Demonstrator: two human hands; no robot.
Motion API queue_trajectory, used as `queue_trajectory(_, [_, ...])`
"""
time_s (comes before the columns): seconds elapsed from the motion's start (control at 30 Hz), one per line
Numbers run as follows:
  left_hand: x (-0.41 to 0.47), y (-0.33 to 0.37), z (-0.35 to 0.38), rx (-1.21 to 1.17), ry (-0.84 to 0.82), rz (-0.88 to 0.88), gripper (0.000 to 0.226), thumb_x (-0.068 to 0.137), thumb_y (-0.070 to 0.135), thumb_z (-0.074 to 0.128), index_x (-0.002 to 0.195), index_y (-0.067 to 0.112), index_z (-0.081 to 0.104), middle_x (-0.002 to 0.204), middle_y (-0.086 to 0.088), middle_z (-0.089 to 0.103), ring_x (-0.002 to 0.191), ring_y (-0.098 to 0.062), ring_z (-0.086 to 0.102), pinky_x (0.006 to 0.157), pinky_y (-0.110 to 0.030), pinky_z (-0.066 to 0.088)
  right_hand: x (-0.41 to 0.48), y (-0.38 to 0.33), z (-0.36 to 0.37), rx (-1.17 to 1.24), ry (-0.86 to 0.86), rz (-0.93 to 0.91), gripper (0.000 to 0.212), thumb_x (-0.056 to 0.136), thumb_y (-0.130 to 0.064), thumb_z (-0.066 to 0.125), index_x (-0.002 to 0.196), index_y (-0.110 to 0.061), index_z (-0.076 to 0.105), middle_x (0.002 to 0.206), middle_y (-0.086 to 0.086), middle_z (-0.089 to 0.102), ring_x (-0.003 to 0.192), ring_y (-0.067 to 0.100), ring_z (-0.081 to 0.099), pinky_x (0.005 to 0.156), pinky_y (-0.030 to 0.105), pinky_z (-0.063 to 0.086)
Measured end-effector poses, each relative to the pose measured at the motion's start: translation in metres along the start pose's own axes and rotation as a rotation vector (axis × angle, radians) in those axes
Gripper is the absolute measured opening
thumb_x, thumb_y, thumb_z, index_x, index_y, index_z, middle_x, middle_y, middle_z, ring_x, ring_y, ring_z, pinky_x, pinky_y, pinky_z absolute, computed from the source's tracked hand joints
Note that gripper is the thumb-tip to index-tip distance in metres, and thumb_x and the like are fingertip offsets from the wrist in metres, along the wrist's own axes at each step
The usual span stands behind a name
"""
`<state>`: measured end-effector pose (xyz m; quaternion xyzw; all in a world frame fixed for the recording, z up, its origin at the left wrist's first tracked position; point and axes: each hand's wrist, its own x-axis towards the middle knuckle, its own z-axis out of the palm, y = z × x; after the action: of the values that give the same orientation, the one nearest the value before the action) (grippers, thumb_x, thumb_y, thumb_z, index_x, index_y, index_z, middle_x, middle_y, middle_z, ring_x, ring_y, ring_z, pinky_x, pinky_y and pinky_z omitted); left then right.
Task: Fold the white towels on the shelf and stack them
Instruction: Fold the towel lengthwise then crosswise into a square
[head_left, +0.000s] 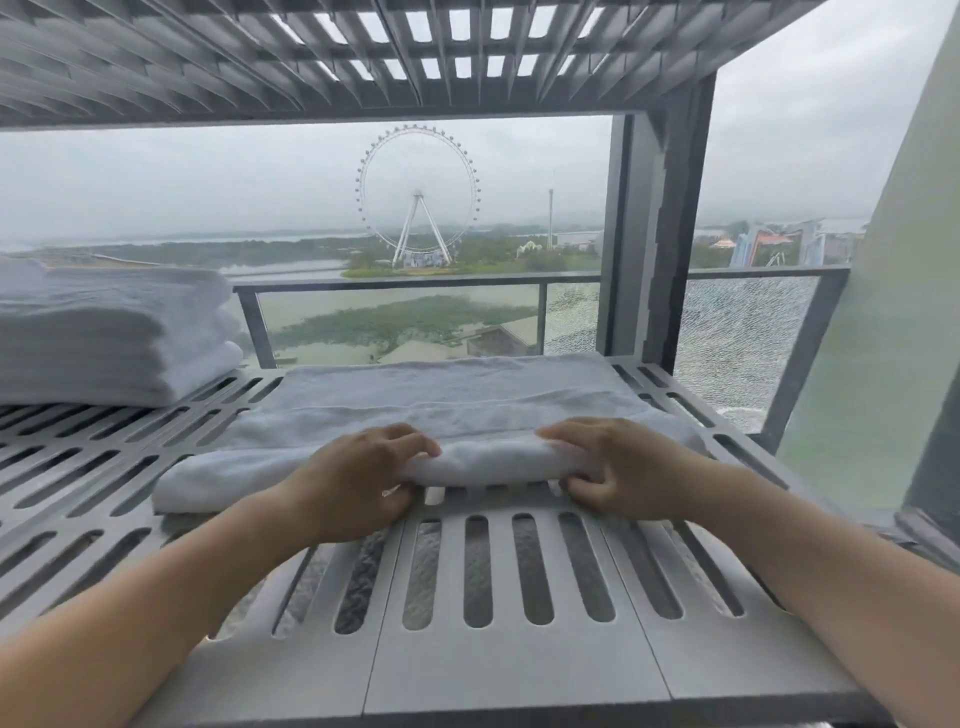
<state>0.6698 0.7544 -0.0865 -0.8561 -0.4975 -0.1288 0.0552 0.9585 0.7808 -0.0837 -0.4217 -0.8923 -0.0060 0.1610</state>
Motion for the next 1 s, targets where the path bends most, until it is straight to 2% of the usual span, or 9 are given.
queue_trajectory(0.1, [0.011,0.027,-0.003,0.025,0.015,-0.057,0.04,0.083,0.042,0.056,0.118,0.024,0.048,0.119,0.004,0.054,0.098,-0.017,0.055,0.083,-0.03,0.045,-0.017,0.014,-0.005,-0.004,-0.046,0.047,0.061,0.077,-0.031,0.055,0.136,-0.024,0.041,0.137,-0.009,0.047,0.121,0.012,0.046,0.102,0.03,0.037])
queue_trajectory(0.2, [0.036,0.059,-0.002,-0.02,0.019,-0.068,0.049,0.082,0.047,0.057,0.124,0.024,0.047,0.126,0.004,0.052,0.107,-0.017,0.054,0.09,-0.035,0.046,-0.019,0.014,-0.008,0.029,-0.056,0.117,0.06,0.079,-0.034,0.049,0.137,-0.024,0.038,0.141,-0.007,0.042,0.124,0.013,0.042,0.101,0.029,0.034])
queue_trajectory(0.27, [0.05,0.078,0.006,-0.077,0.03,-0.089,0.051,0.083,0.044,0.058,0.128,0.023,0.046,0.131,0.002,0.05,0.114,-0.019,0.052,0.095,-0.036,0.044,-0.018,0.014,-0.008,0.035,-0.049,0.152,0.056,0.083,-0.033,0.047,0.138,-0.022,0.038,0.143,-0.004,0.04,0.125,0.016,0.04,0.099,0.03,0.032])
queue_trajectory(0.37, [0.057,0.091,0.022,-0.015,0.036,-0.107,0.047,0.086,0.041,0.054,0.129,0.024,0.046,0.131,0.002,0.049,0.114,-0.021,0.052,0.092,-0.035,0.045,-0.021,0.02,-0.008,-0.035,-0.052,0.175,0.054,0.083,-0.032,0.048,0.135,-0.016,0.041,0.139,-0.001,0.042,0.123,0.02,0.043,0.101,0.032,0.034])
queue_trajectory(0.57, [0.051,0.087,0.028,0.003,0.131,-0.103,0.042,0.086,0.037,0.055,0.126,0.023,0.051,0.127,0.0,0.052,0.112,-0.023,0.052,0.09,-0.037,0.046,-0.022,0.027,-0.009,-0.058,0.032,0.171,0.035,0.081,-0.014,0.053,0.115,-0.014,0.056,0.117,0.005,0.054,0.114,0.024,0.047,0.094,0.032,0.037])
queue_trajectory(0.7, [0.053,0.09,0.026,-0.014,0.163,-0.053,0.035,0.084,0.029,0.058,0.118,0.02,0.055,0.119,-0.001,0.054,0.106,-0.021,0.052,0.085,-0.032,0.044,-0.022,0.025,-0.007,-0.121,0.059,0.202,0.035,0.08,-0.016,0.055,0.114,-0.019,0.05,0.118,0.003,0.053,0.115,0.023,0.045,0.091,0.04,0.038])
queue_trajectory(0.83, [0.052,0.092,0.024,0.012,0.205,0.001,0.03,0.081,0.023,0.061,0.11,0.021,0.054,0.112,0.0,0.055,0.1,-0.018,0.051,0.082,-0.035,0.046,-0.021,0.024,-0.008,-0.121,0.087,0.186,0.041,0.076,-0.015,0.056,0.116,-0.021,0.048,0.116,0.001,0.053,0.112,0.022,0.048,0.09,0.035,0.038])
queue_trajectory(0.93, [0.05,0.092,0.024,0.019,0.235,0.017,0.029,0.079,0.021,0.063,0.107,0.02,0.056,0.109,0.0,0.056,0.098,-0.019,0.052,0.078,-0.035,0.048,-0.022,0.026,-0.01,-0.151,0.074,0.135,0.045,0.077,-0.021,0.056,0.122,-0.022,0.051,0.122,0.002,0.047,0.116,0.023,0.043,0.096,0.033,0.037])
queue_trajectory(1.0, [0.048,0.092,0.024,-0.019,0.252,0.018,0.028,0.078,0.019,0.063,0.106,0.019,0.059,0.109,-0.001,0.058,0.097,-0.02,0.054,0.078,-0.034,0.047,-0.024,0.025,-0.009,-0.084,-0.012,0.132,0.046,0.079,-0.021,0.053,0.125,-0.025,0.05,0.132,-0.001,0.046,0.122,0.022,0.042,0.101,0.034,0.035])
